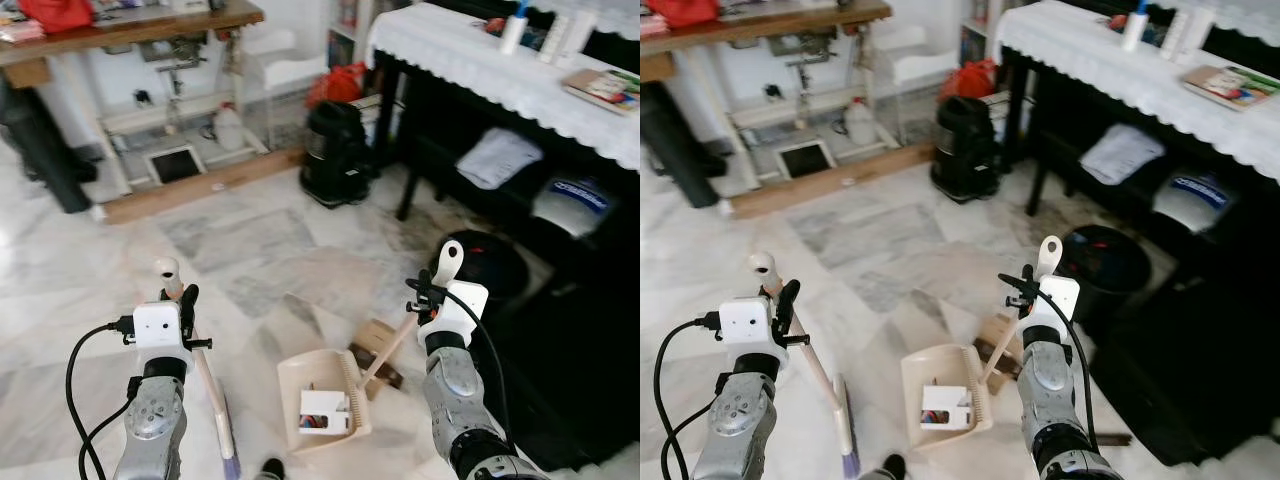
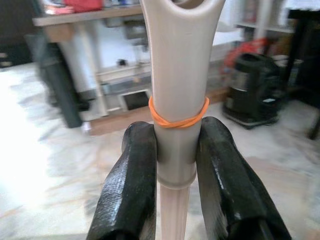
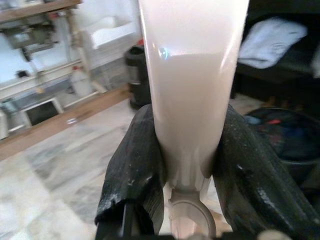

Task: Sweep floor

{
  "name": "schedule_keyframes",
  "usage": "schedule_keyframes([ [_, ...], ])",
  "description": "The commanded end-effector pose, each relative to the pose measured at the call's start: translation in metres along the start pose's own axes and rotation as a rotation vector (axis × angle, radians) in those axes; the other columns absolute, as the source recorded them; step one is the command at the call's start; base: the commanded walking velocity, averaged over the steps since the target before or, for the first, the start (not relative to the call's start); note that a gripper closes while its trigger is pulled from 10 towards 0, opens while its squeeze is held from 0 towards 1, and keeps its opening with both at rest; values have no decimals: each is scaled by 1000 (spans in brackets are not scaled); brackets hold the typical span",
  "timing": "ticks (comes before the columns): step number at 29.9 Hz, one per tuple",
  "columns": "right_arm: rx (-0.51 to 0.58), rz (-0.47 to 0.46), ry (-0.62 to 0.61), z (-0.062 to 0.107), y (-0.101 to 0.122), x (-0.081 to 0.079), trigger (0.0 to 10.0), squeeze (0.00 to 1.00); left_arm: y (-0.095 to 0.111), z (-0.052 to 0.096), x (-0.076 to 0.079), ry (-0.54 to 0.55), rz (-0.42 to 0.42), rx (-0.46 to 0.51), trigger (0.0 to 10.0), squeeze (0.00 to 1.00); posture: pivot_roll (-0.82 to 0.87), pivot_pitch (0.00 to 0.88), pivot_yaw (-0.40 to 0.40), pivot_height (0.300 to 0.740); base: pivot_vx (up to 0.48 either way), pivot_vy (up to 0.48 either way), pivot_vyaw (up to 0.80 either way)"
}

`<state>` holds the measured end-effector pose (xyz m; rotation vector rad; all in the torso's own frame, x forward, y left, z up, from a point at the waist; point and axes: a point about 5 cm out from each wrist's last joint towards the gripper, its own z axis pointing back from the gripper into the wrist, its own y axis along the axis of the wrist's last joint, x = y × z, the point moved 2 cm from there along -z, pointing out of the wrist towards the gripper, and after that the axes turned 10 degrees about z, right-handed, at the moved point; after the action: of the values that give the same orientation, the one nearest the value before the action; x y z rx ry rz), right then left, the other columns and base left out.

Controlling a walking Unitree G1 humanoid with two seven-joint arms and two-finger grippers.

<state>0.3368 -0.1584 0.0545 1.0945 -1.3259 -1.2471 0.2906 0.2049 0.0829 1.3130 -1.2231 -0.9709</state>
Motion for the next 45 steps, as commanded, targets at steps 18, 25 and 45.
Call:
schedule_keyframes([
  [18, 57, -14, 1, -7, 15, -1, 10000, 0, 2, -5, 4, 4, -4, 6, 10000, 0, 98, 79, -18, 740, 0, 0, 800],
  [25, 59, -14, 4, -7, 16, -1, 10000, 0, 2, -5, 3, 9, -4, 7, 10000, 0, 99, 70, -22, 740, 0, 0, 800],
  [45, 60, -6, 13, -6, 14, 0, 10000, 0, 0, -3, 2, 0, -14, 2, 10000, 0, 94, 49, -23, 740, 0, 0, 800],
])
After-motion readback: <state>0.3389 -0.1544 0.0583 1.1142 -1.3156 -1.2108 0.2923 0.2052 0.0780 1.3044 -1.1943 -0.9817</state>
